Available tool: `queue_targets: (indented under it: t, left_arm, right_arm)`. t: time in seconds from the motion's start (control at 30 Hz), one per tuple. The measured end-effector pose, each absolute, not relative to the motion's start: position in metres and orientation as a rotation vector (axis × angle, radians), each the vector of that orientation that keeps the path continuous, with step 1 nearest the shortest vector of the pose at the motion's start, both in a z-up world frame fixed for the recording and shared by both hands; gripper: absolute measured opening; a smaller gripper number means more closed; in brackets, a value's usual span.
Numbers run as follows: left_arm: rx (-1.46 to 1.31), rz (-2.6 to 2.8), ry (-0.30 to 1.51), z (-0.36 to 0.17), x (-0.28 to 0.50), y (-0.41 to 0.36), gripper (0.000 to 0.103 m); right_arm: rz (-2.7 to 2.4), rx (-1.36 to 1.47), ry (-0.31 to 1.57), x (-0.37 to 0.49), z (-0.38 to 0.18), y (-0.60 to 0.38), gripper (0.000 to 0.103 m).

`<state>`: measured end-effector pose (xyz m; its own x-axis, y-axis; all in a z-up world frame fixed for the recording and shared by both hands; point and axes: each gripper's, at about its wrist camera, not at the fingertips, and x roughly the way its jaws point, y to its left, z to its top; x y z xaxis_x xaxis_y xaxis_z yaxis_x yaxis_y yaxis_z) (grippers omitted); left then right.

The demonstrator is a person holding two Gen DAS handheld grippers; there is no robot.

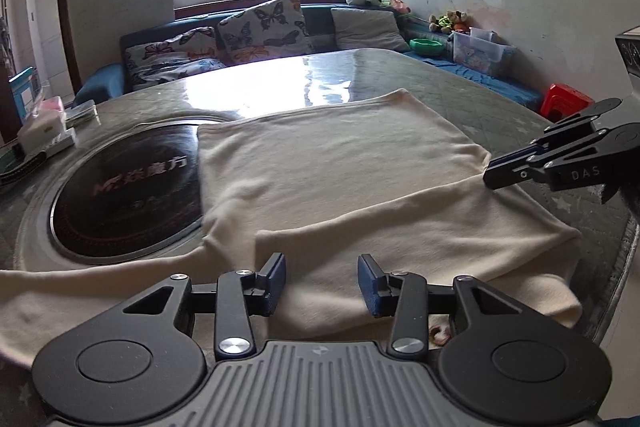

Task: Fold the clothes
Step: 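Grasp the other sleeve with the left gripper and lift it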

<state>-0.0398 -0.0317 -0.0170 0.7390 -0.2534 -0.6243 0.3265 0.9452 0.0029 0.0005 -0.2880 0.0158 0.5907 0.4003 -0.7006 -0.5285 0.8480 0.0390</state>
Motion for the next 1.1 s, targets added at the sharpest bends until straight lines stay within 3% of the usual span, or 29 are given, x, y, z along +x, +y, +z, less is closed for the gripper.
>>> queue_targets:
  t: [1.1]
  left_arm:
    - [0.068, -0.150, 0.620, -0.008, -0.075, 0.019, 0.045]
  right_arm:
    - [0.822, -0.368, 0.744, -0.036, 0.026, -0.192, 0.013]
